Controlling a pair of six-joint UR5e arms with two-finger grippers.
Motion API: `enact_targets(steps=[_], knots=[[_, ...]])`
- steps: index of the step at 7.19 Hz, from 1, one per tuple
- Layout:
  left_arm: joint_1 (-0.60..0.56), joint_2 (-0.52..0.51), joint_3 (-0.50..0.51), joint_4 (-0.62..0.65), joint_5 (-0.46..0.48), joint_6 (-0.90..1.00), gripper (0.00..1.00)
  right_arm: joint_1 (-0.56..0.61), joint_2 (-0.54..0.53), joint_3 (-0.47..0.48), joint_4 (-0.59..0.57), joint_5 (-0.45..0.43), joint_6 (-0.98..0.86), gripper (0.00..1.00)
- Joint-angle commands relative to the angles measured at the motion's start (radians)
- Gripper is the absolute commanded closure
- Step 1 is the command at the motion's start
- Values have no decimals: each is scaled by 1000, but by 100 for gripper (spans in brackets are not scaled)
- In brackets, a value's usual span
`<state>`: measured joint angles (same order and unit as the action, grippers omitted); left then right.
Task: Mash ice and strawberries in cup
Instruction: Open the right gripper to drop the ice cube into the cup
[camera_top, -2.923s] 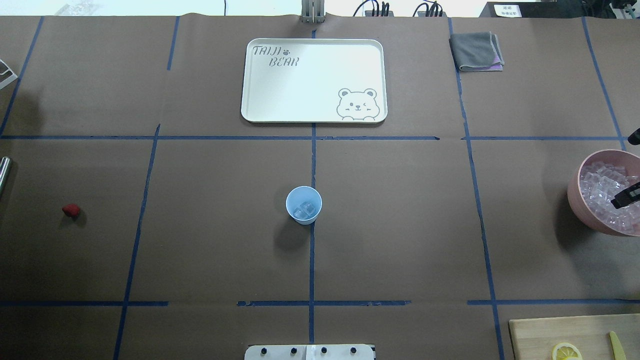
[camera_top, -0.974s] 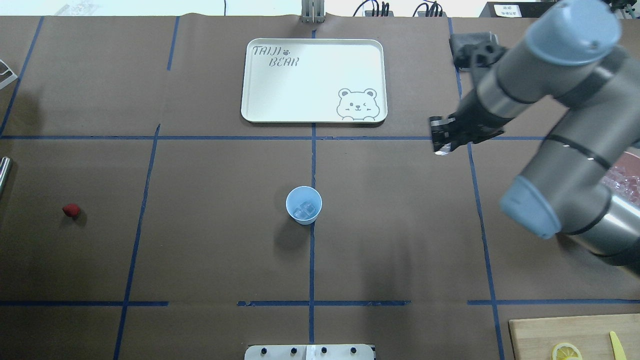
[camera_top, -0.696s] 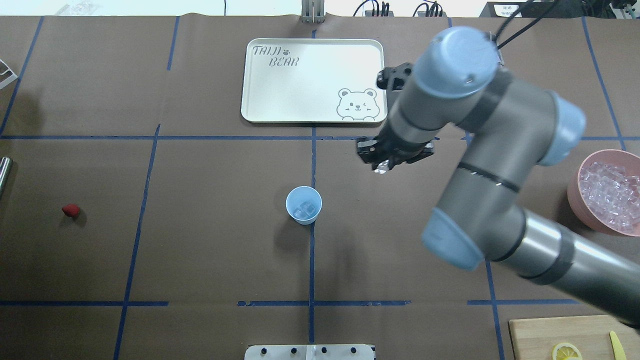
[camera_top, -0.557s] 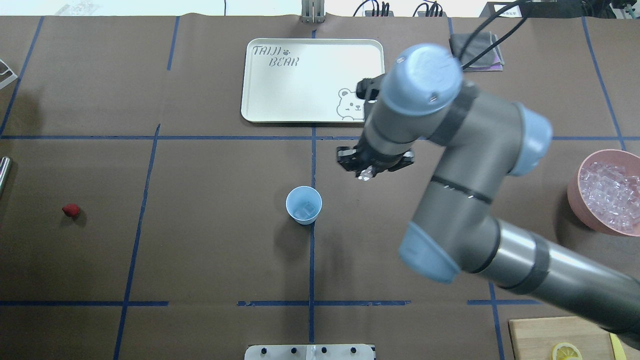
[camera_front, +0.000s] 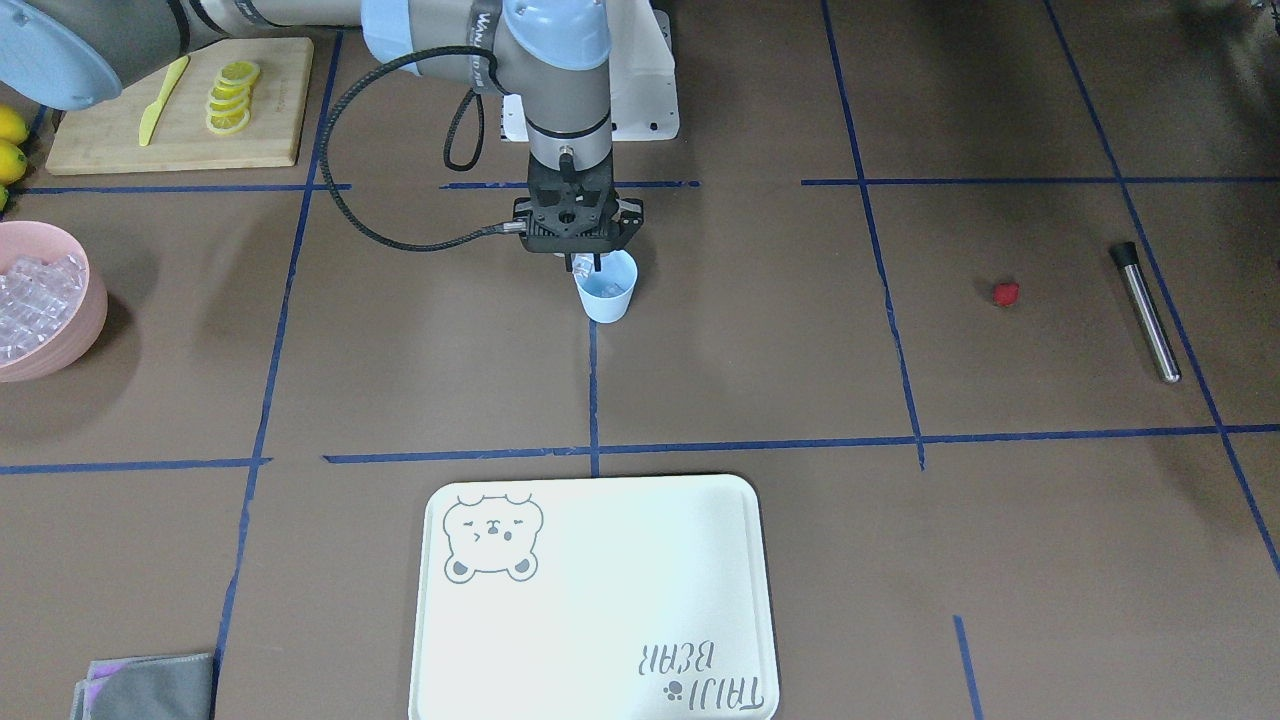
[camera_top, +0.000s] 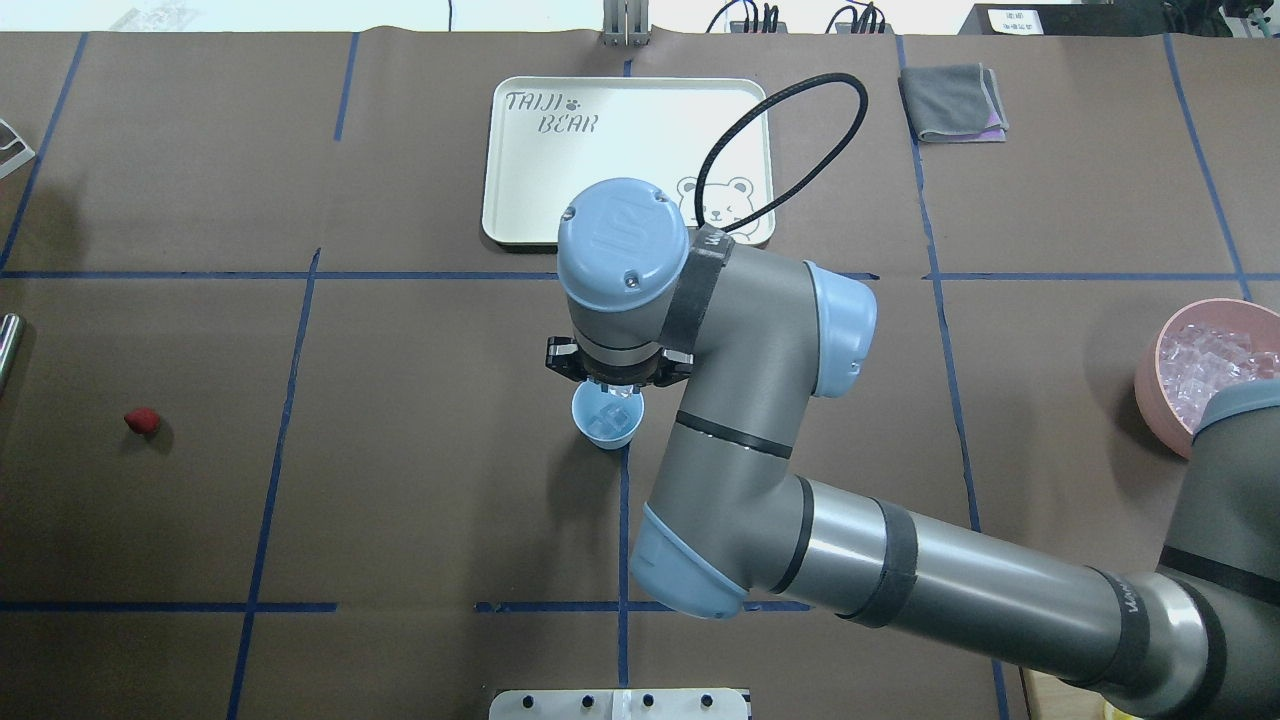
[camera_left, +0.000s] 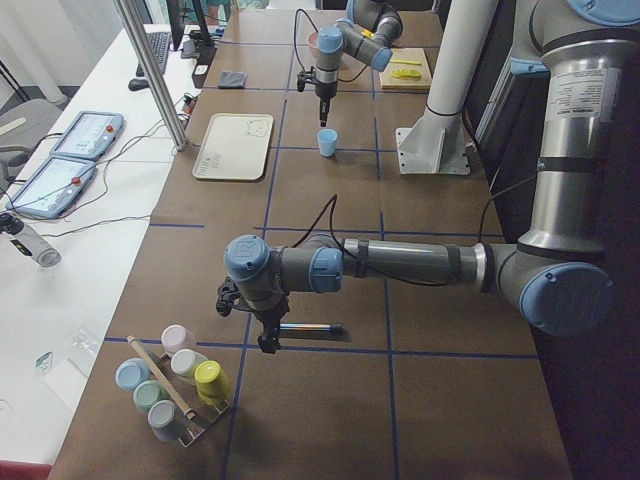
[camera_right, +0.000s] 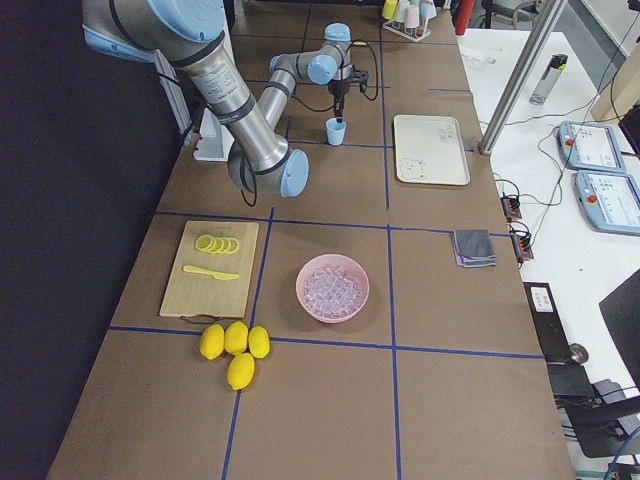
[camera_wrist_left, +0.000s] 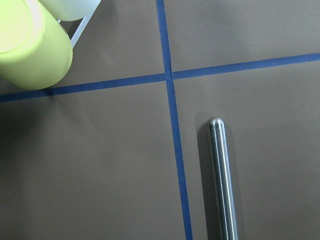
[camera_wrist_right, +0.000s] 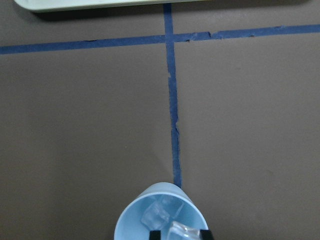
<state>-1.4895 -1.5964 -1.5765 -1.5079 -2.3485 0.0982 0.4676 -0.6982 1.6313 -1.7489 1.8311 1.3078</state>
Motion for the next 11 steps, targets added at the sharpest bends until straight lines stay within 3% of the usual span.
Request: enact_targets(steps=[1,2,3,6,9,10,11], knots=[[0,0,0,0,0,0,0,-12,16,-18,2,-4,10,91],[0,-1,0,0,0,0,0,-14,14,-30,18,-6,4,32],[0,-1,0,0,0,0,0,-18,13,-34,28,-9,2,1],[0,-1,0,-5,0,0,0,3,16,-28,28,-1,-30,0],[0,4,-17,0,6,5,0,216,14,-24,22,187,-163,0],[0,1,-23,-35,12,6,0,300,5,-27,20,250,-195,0],[0,27,-8,-161,49,38,0,365,-21,-27,19,317,-265,0]])
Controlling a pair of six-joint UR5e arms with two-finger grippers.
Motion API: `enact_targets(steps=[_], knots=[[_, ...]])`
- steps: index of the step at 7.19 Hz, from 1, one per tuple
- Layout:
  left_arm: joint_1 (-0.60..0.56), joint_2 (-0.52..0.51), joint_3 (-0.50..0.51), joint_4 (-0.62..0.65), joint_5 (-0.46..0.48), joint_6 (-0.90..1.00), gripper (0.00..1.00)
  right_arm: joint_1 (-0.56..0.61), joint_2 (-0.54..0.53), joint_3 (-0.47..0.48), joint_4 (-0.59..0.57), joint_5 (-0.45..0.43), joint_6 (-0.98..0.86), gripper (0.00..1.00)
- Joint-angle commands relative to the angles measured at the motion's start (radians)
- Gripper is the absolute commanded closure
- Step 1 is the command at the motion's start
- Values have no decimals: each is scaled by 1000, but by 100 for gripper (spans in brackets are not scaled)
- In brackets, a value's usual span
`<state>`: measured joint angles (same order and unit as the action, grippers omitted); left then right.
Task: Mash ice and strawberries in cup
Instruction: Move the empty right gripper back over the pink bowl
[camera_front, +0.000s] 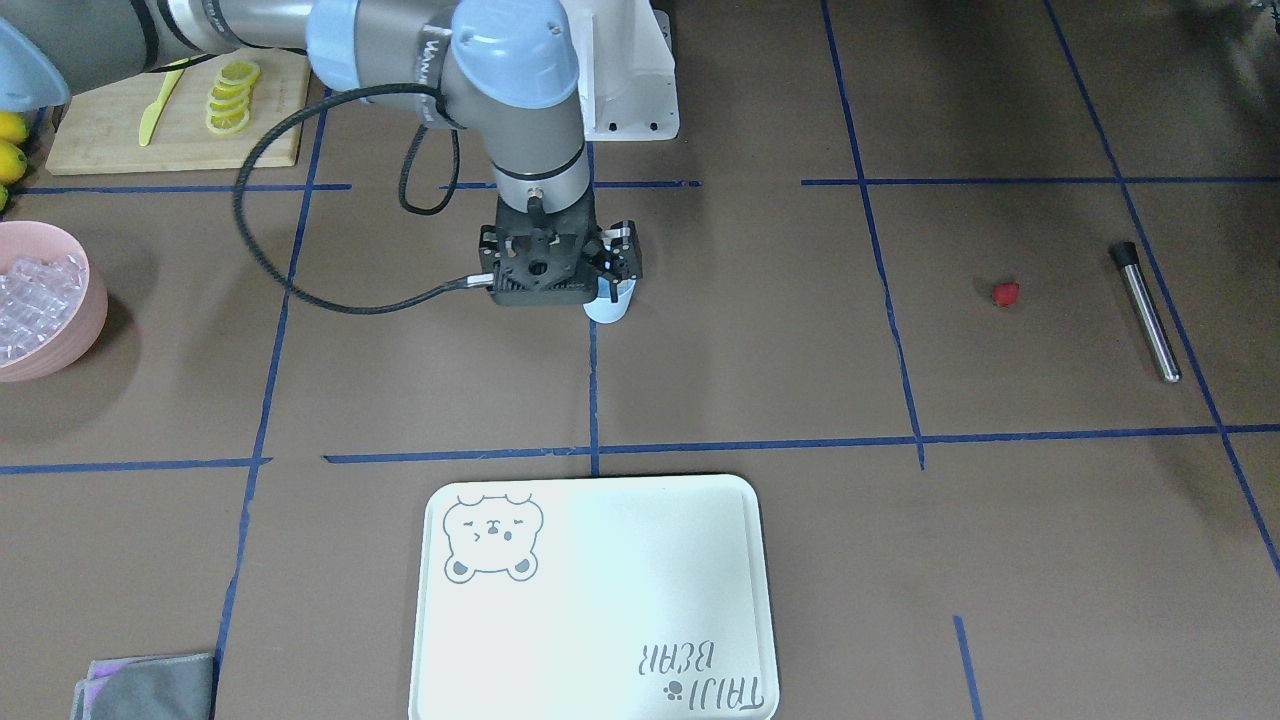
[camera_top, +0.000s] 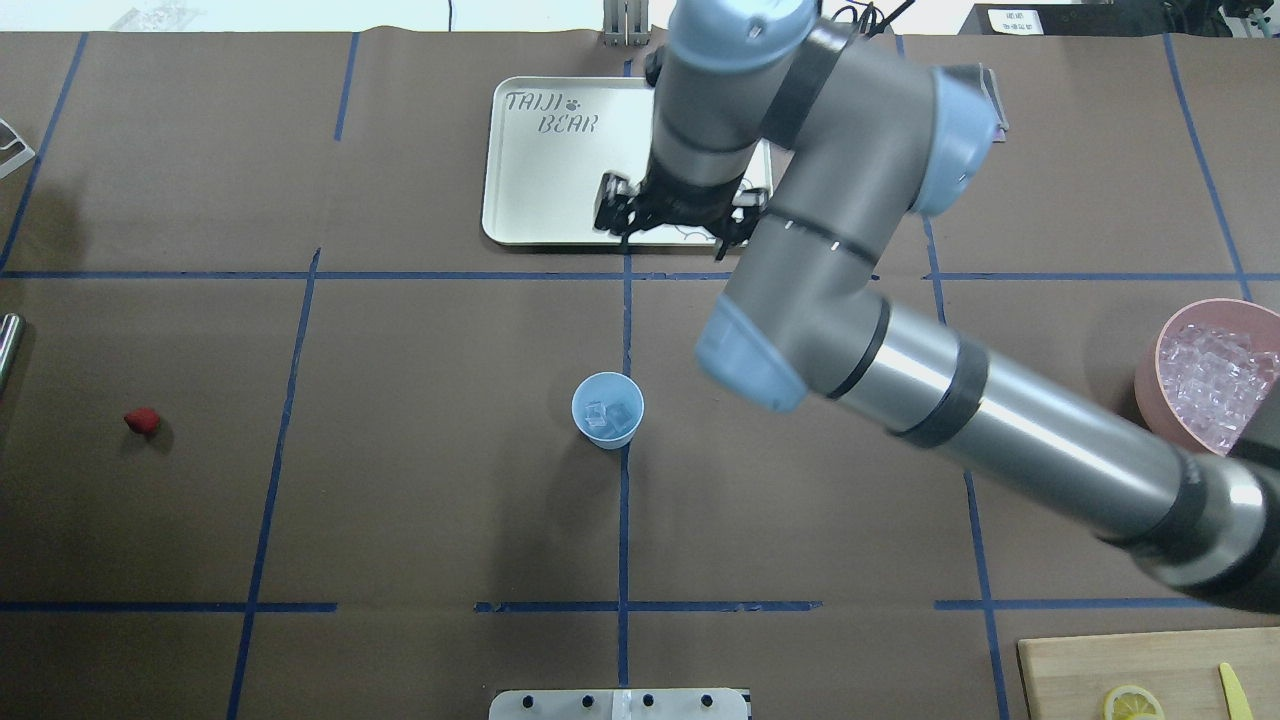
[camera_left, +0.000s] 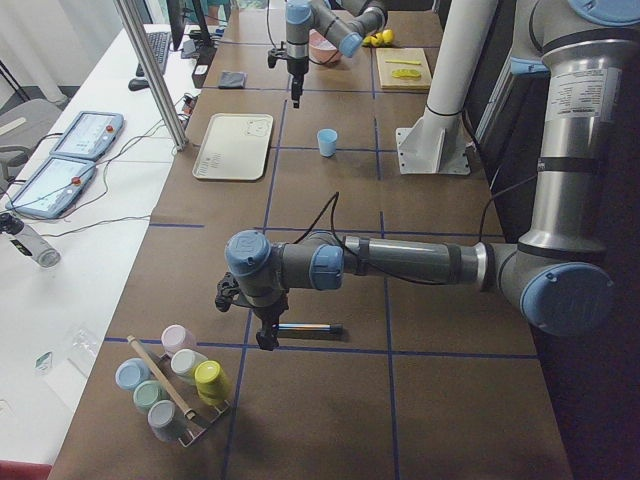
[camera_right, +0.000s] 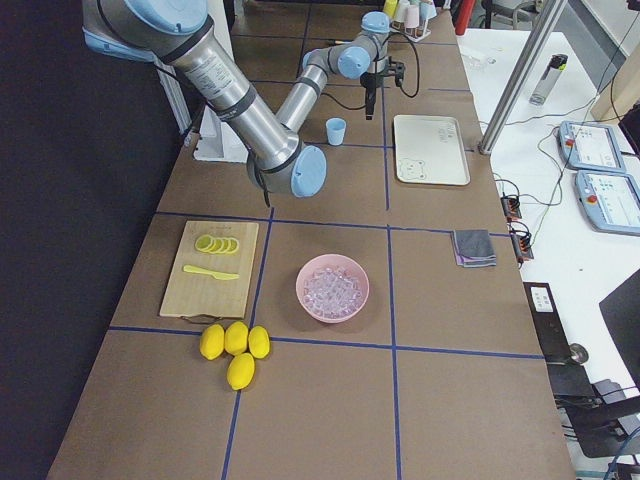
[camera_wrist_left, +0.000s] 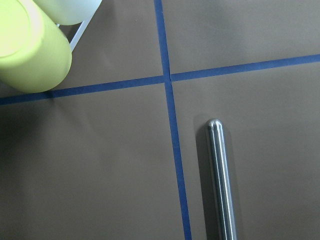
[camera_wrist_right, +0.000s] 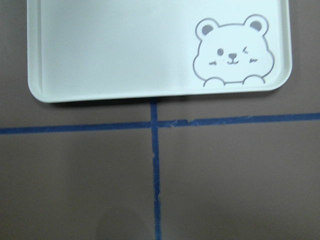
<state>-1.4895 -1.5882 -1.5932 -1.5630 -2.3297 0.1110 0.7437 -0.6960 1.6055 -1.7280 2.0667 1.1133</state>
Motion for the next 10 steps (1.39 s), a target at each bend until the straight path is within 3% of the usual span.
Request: enact_targets(steps=[1,4,7,8,10], knots=[[-2,61,13,-159,36,44,0,141,-72,-3,-2,96,-166,0],[-2,59,22,-160,76,9,0,407,-322,20,-2,188,-685,0],[-2,-10,19,-179,84,-7,0,619,-590,59,10,246,-1165,0],[-3,-7,10,-210,89,-11,0,713,-667,59,10,248,-1295,0],[-2,-16,2,-219,79,-10,0,805,-811,56,11,263,-1360,0]])
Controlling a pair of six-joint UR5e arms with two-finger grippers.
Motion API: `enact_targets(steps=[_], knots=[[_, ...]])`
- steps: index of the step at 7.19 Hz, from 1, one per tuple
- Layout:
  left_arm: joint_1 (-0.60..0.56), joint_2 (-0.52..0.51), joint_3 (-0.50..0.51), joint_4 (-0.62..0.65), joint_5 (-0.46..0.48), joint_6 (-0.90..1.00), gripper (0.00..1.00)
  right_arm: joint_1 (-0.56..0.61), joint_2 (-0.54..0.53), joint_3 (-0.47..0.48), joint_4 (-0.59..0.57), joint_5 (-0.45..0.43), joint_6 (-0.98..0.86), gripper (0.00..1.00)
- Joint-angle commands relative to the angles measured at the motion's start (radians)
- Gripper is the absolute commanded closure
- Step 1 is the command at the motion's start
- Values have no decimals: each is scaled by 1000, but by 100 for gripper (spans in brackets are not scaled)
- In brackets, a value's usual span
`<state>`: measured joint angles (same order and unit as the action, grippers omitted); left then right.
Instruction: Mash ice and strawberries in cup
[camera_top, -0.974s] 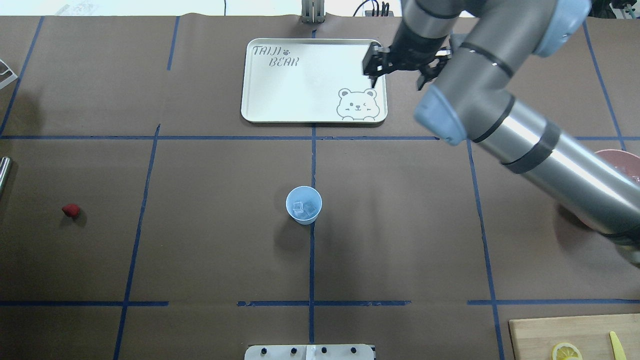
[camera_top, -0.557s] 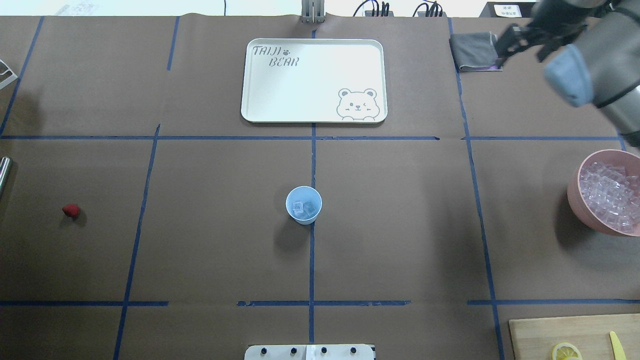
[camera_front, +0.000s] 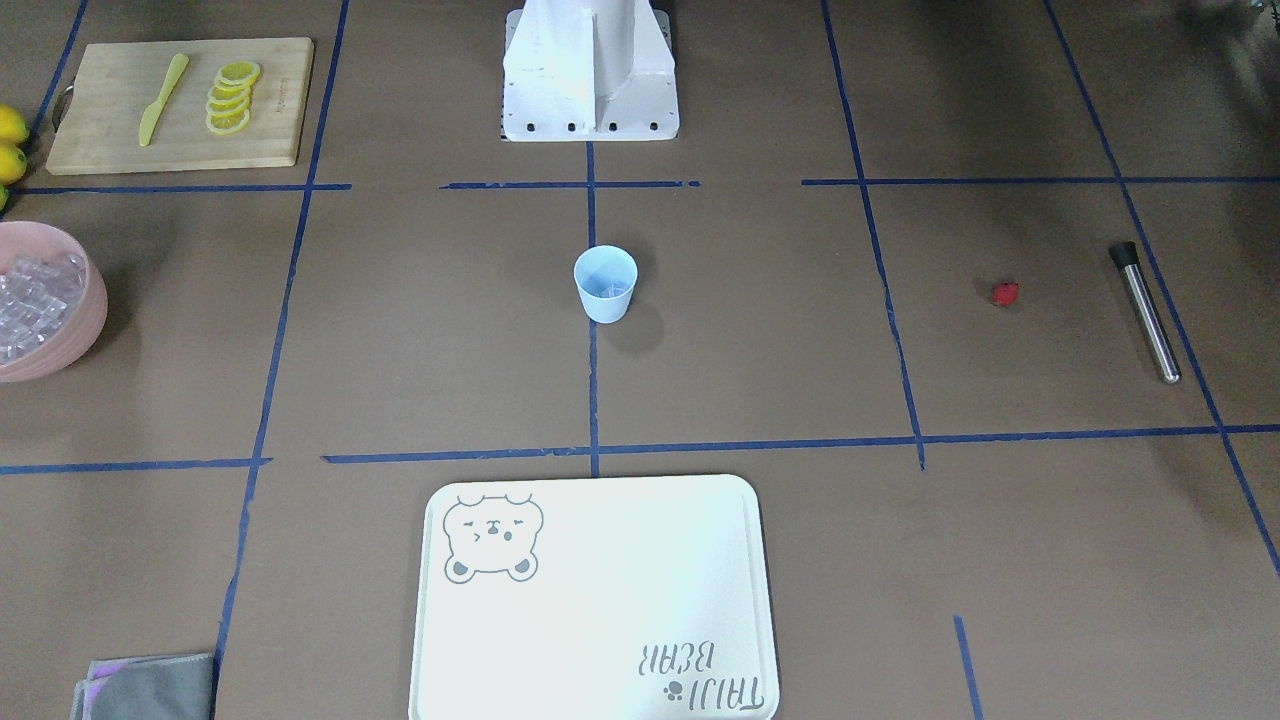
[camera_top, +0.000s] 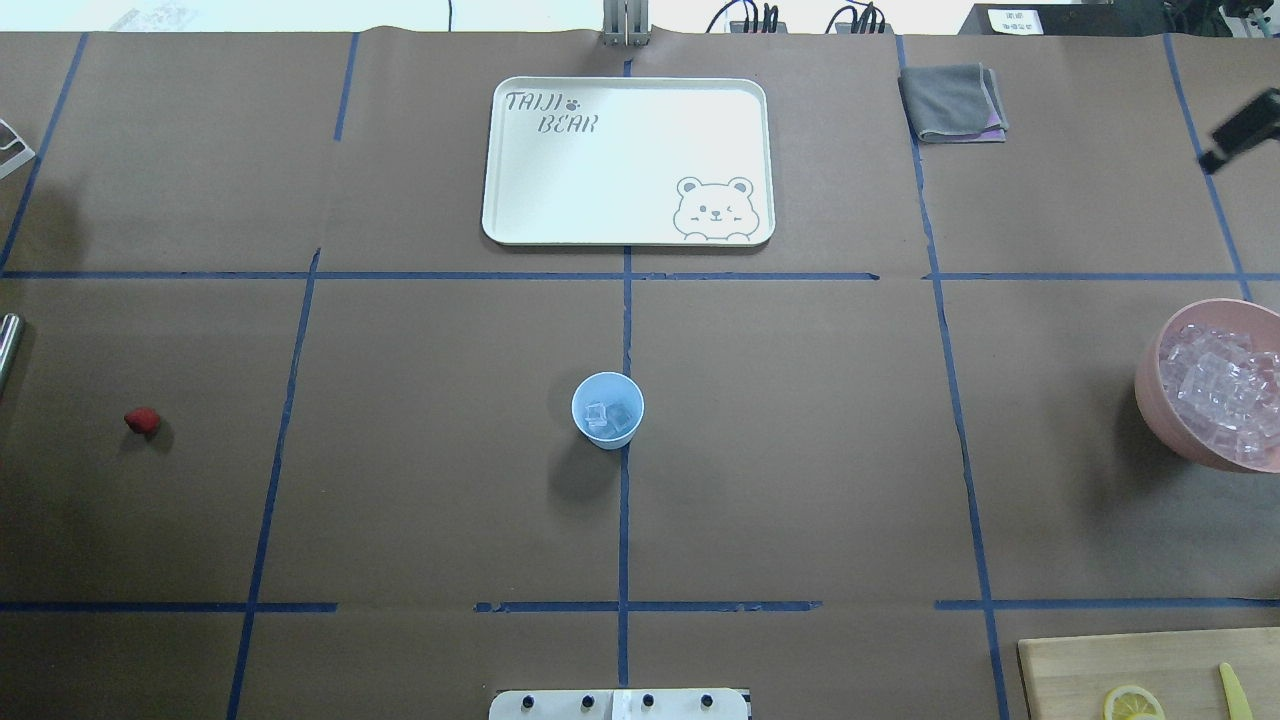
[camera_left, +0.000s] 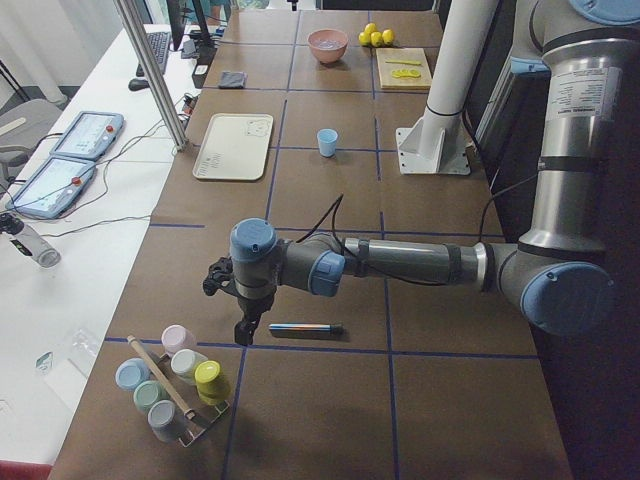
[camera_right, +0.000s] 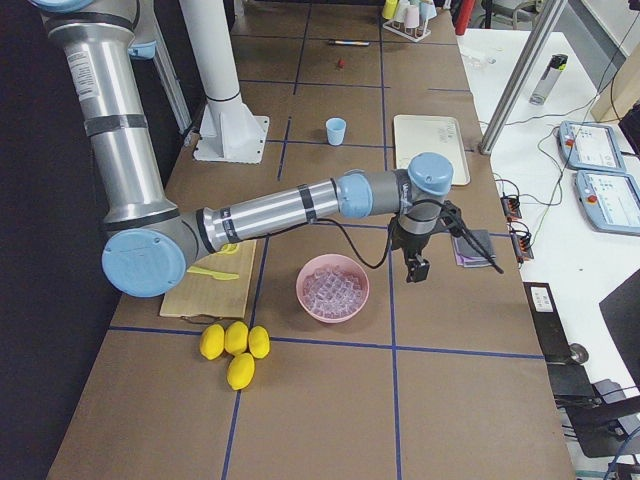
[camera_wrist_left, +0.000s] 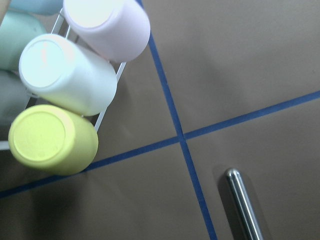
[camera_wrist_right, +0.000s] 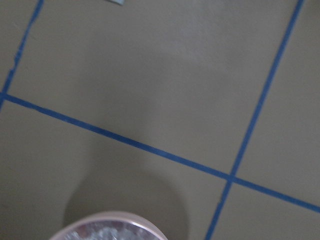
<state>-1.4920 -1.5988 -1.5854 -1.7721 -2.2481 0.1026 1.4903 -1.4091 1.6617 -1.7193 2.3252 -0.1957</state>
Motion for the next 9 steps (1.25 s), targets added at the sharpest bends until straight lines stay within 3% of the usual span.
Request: enact_targets(steps=[1,2,4,5,7,9], knots=[[1,-26,-7,8,-13,-6,0,97,-170,6,4,3,-45,0],[1,-26,-8,2,-90,-103,0,111,-235,39,3,2,-30,1],[2,-27,-39,6,-120,-190,0,108,-304,162,6,-3,71,1],[7,-26,-63,-4,-149,-301,0,107,-320,162,35,-6,65,0],[143,-6,-171,-1,-148,-323,0,87,-360,155,154,-6,82,0],[253,20,-188,-29,-107,-540,0,76,-358,155,158,-4,85,0]])
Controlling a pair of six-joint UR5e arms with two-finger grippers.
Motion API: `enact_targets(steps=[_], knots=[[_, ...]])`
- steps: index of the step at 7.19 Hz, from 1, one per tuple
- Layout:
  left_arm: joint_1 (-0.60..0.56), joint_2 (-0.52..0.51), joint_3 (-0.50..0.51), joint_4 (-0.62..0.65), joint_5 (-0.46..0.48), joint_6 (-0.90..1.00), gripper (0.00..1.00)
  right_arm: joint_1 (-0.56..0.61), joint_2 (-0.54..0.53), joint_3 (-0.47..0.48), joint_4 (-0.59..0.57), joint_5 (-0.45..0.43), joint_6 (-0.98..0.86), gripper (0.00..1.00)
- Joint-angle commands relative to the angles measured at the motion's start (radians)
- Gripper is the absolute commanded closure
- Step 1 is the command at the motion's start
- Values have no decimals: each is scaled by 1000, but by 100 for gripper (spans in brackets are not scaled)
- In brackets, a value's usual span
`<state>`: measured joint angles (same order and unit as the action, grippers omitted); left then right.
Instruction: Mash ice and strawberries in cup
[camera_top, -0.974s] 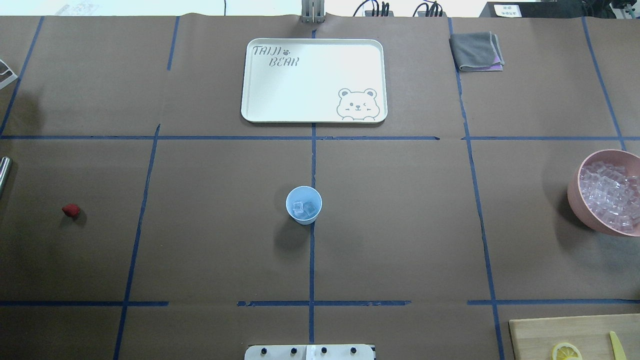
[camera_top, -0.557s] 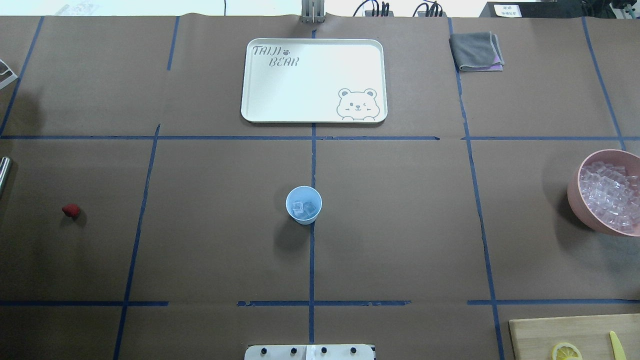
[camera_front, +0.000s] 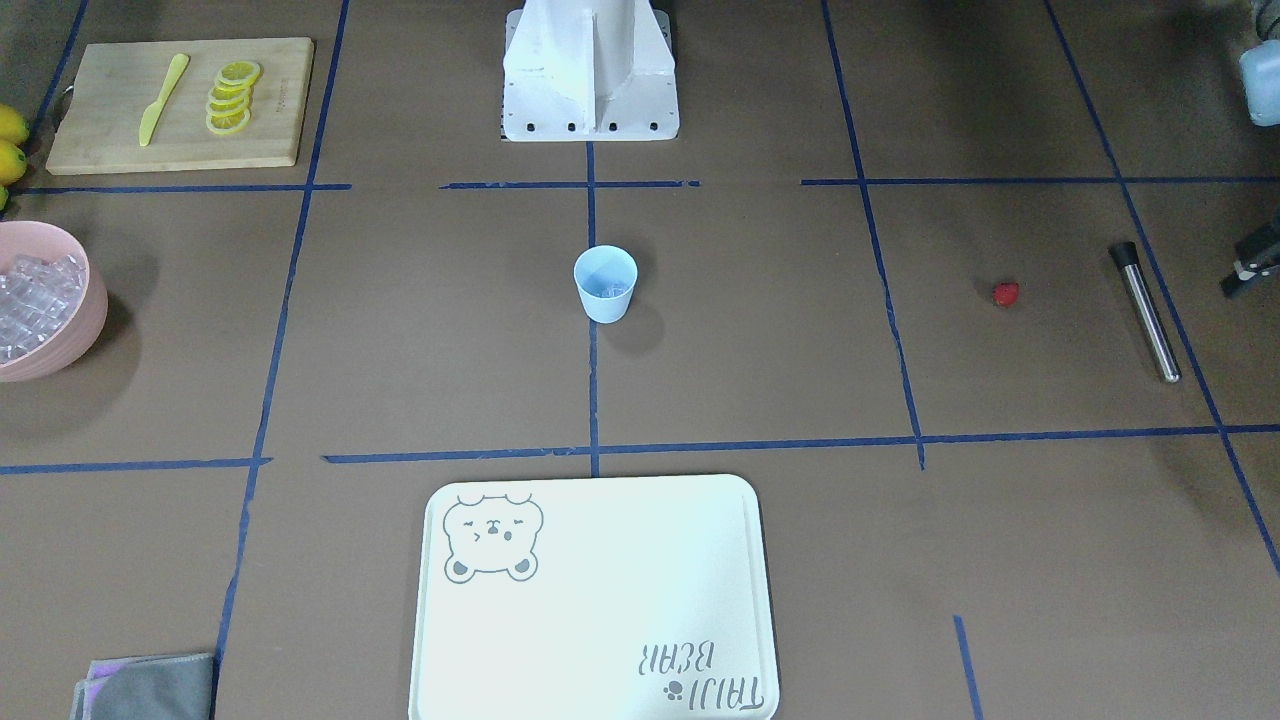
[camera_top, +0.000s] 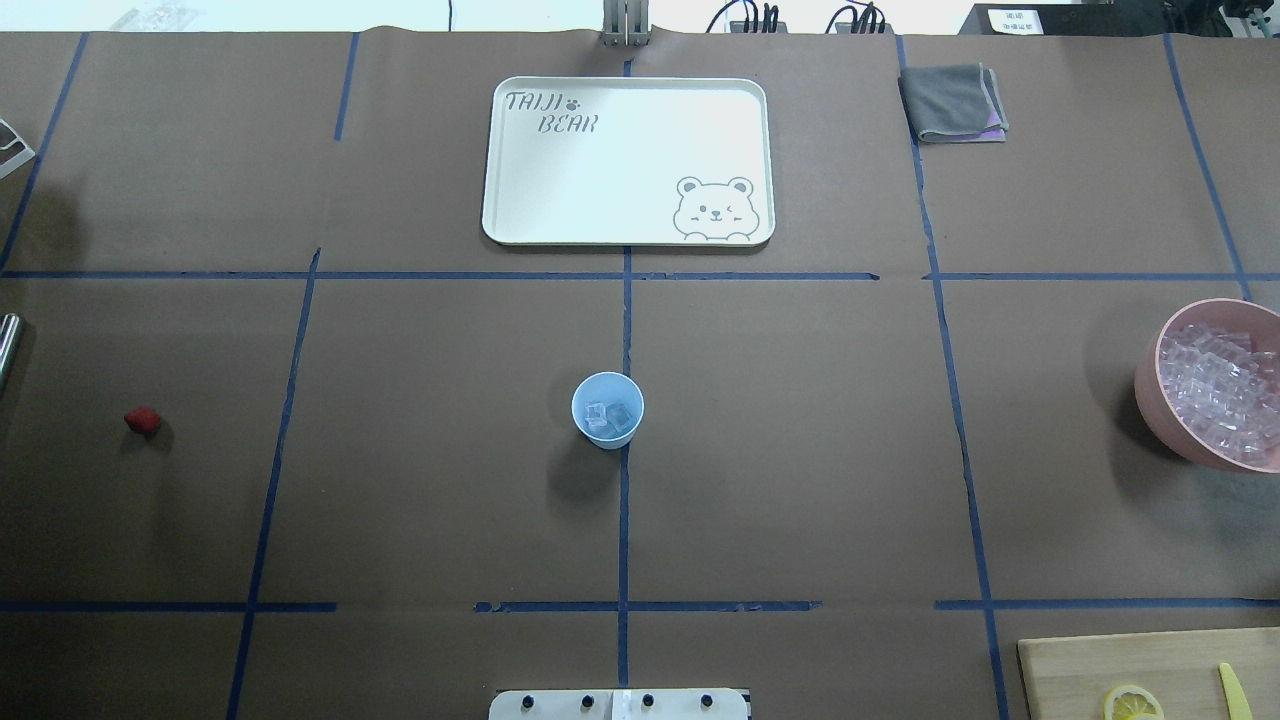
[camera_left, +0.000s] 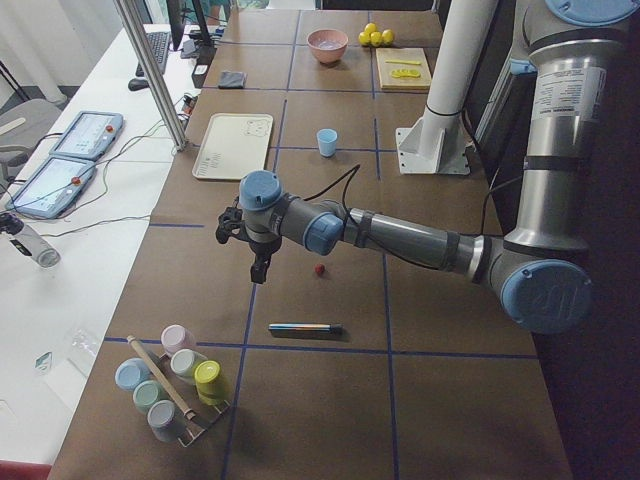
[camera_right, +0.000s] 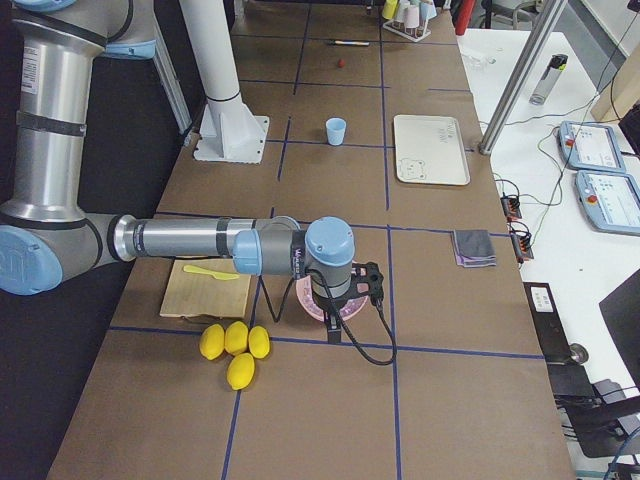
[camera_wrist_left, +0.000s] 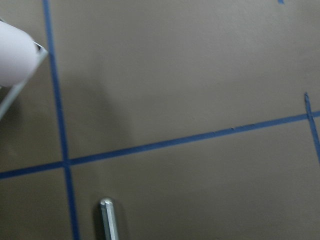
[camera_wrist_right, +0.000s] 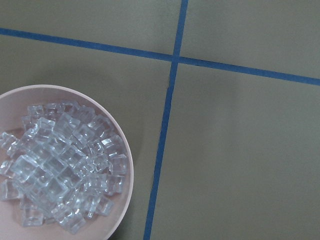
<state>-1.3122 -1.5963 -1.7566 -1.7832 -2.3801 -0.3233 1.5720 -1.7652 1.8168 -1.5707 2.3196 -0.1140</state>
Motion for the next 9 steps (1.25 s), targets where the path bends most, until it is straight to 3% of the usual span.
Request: enact_targets(steps=[1,2,5,9], knots=[[140,51,-20,-88,83,-179,0,-6,-4,-1,9,3,4,0],[221,71,-20,-172,87,-301,0,-6,-4,-1,9,4,4,0],[413,110,3,-327,240,-488,0,-6,-4,-2,9,7,4,0],[453,101,48,-328,245,-490,0,-6,-4,-2,8,6,4,0]])
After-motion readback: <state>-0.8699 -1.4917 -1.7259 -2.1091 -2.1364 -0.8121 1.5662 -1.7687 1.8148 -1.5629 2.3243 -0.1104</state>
